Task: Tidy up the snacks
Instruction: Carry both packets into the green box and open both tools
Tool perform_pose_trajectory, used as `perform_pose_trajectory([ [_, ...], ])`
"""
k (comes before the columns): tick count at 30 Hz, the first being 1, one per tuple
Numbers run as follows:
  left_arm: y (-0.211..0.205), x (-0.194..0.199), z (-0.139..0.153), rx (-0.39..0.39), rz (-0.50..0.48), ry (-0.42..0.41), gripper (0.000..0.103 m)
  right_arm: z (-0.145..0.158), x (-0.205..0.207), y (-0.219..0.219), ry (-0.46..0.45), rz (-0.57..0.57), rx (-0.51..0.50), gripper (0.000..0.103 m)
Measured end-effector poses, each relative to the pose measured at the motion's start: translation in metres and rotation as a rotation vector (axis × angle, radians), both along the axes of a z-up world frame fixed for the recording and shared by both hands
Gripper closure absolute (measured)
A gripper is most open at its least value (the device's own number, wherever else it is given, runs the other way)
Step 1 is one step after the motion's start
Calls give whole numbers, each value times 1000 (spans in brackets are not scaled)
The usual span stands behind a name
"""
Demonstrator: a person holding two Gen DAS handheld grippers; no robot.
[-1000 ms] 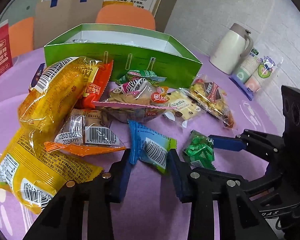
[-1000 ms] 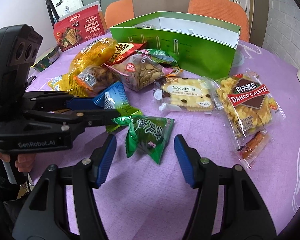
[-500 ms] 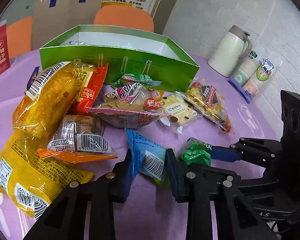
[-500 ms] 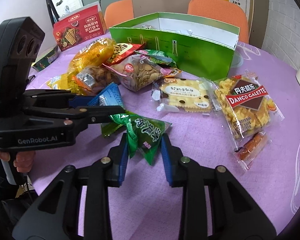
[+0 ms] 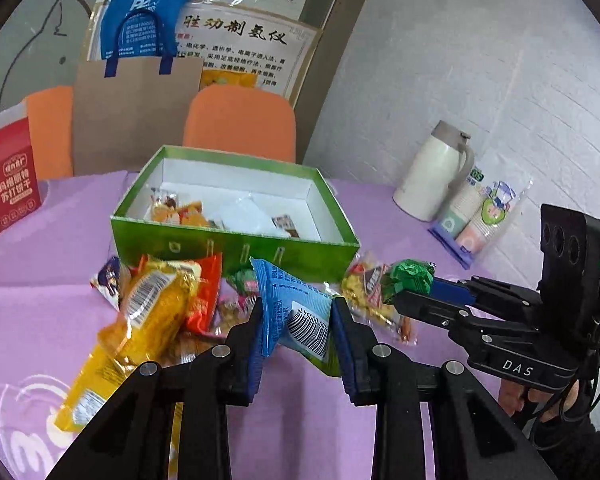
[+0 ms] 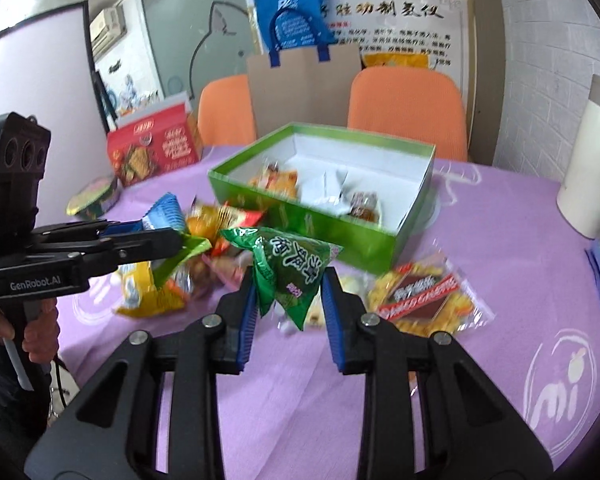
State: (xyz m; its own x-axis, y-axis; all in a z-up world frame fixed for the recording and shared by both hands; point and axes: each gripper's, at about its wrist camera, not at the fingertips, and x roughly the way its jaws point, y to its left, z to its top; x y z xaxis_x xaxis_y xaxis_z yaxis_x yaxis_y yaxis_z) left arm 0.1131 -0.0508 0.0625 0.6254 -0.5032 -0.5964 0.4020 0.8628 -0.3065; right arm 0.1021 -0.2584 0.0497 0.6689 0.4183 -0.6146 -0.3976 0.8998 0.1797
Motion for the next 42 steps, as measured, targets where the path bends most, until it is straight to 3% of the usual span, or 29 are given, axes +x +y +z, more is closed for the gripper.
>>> perform_pose_trajectory([
  [5,-2,41,19,-8,46,-10,72,13,31,-4,-10,-41,54,70],
  [10,-15,82,14,0,81,18,72,11,65,-7,3,-88,47,70],
  [20,-31,132,-14,68,108,82,71,-27,124,-13,85,-152,26,69],
  [22,-33,138,-21,81,118,88,70,-36,132,-11,102,-132,19,64],
  [23,-33,141,-24,89,129,84,63,-40,135,-9,106,-116,17,62],
  [26,-26,145,-31,98,188,82,5,-42,131,-11,68,-99,24,34],
  [27,-22,142,-32,91,216,71,1,-40,128,-13,37,-105,29,24],
  [32,-11,139,-33,66,246,72,1,-28,120,-26,-15,-161,32,2],
  [42,1,88,7,25,222,-27,1,10,74,-30,-66,-149,84,1],
])
